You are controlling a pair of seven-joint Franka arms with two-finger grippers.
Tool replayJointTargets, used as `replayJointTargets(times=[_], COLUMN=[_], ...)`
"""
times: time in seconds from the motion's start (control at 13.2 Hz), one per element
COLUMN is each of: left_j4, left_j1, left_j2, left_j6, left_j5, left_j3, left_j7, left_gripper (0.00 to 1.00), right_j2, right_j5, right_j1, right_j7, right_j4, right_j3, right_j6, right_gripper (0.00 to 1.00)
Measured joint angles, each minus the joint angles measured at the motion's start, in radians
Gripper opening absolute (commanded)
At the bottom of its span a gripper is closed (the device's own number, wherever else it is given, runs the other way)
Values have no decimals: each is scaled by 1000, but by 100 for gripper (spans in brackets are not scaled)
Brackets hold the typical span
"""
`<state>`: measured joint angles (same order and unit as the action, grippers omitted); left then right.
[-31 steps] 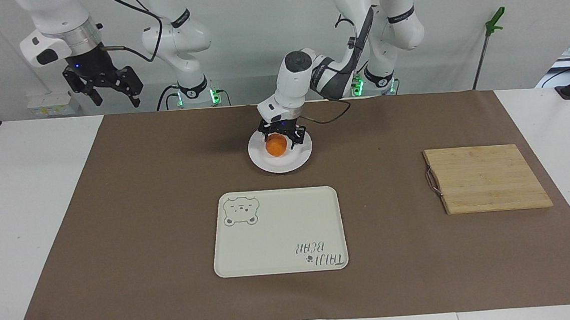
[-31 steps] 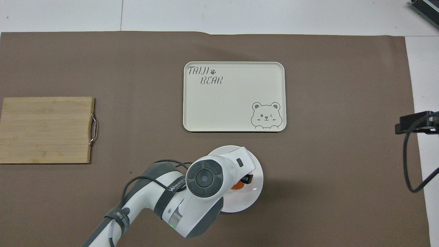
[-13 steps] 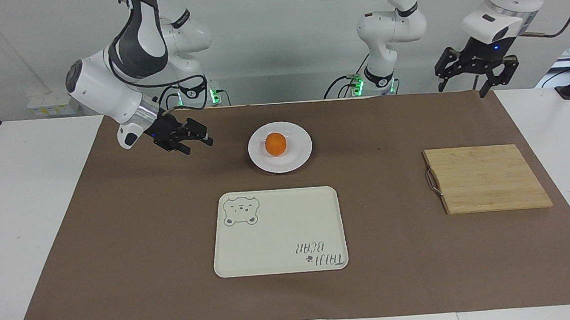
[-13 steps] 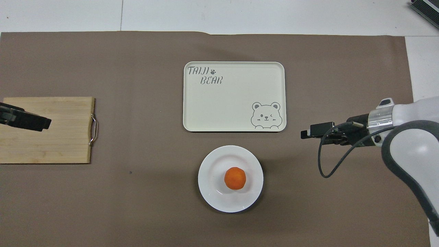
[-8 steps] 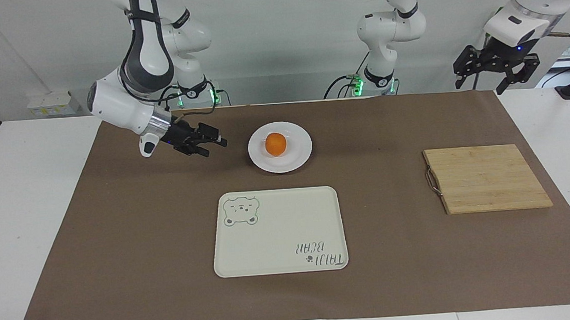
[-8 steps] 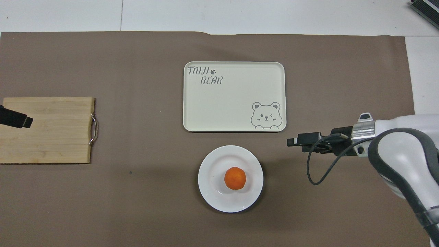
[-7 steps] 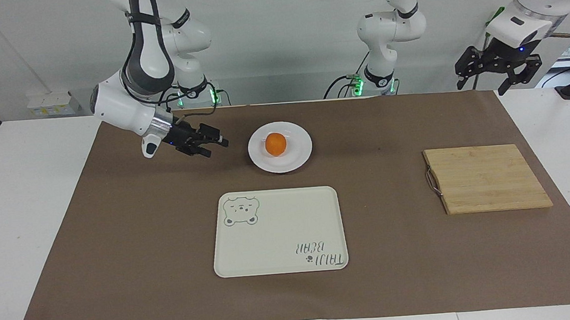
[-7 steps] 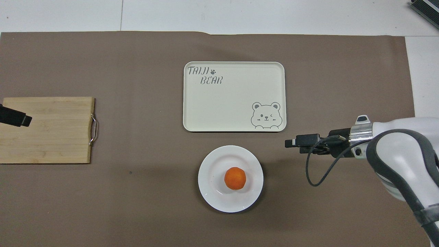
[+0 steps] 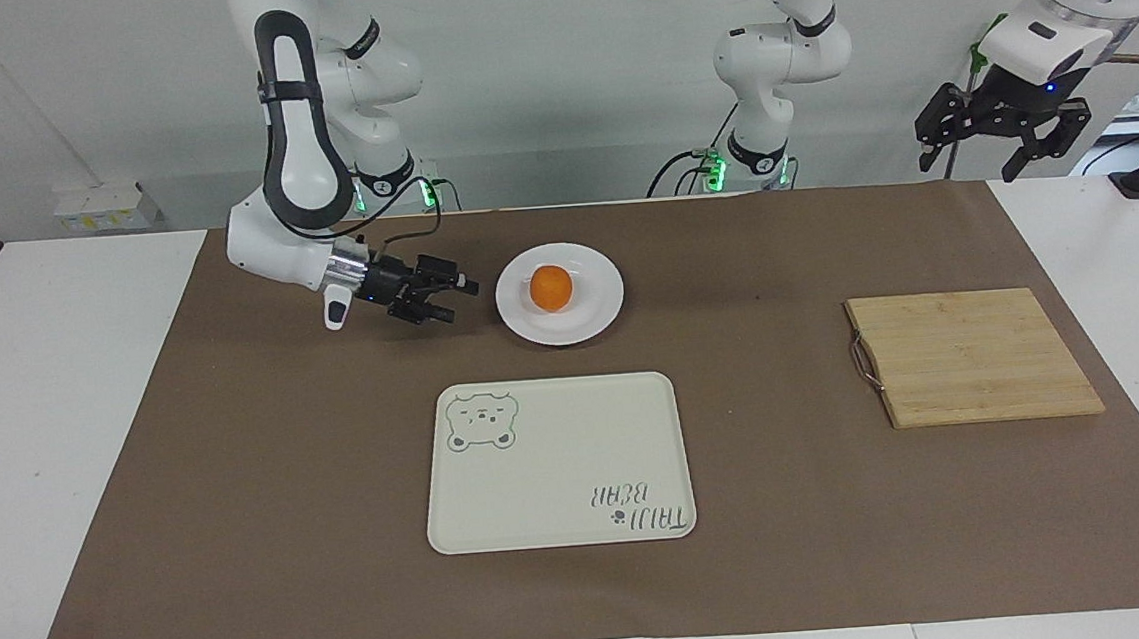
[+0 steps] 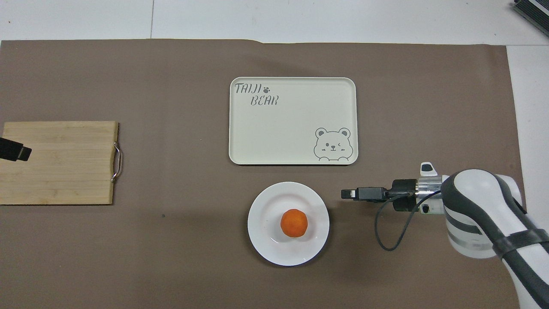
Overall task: Place orange and plate with both arms
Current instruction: 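Grip the plate rim with the right gripper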
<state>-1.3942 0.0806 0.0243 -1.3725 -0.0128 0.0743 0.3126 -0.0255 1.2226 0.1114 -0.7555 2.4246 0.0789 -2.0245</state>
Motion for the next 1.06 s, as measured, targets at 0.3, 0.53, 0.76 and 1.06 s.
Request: replayJointTargets(times=[0.3,0.53,0.76,1.06], left_j4=[0,0,0,0], left_j1=[-19,-21,-21,-21], left_j2=[0,-1,-1,-1], left_j6=[8,10,11,11], left_j5=[0,0,0,0], left_j3=[1,0,-1,-1], left_j7=[-16,-17,-17,-17], left_gripper=[100,100,100,100], right_j2=[-50,-48,-38,-12], right_j5=[17,71,112,156], right_j1=[7,52,94,134], right_j7=[-140,-172,-175,-176], right_j4=[28,61,87,127], right_j3=[0,0,0,0], right_j6=[0,-39,-69,-98], right_gripper=[100,100,100,100])
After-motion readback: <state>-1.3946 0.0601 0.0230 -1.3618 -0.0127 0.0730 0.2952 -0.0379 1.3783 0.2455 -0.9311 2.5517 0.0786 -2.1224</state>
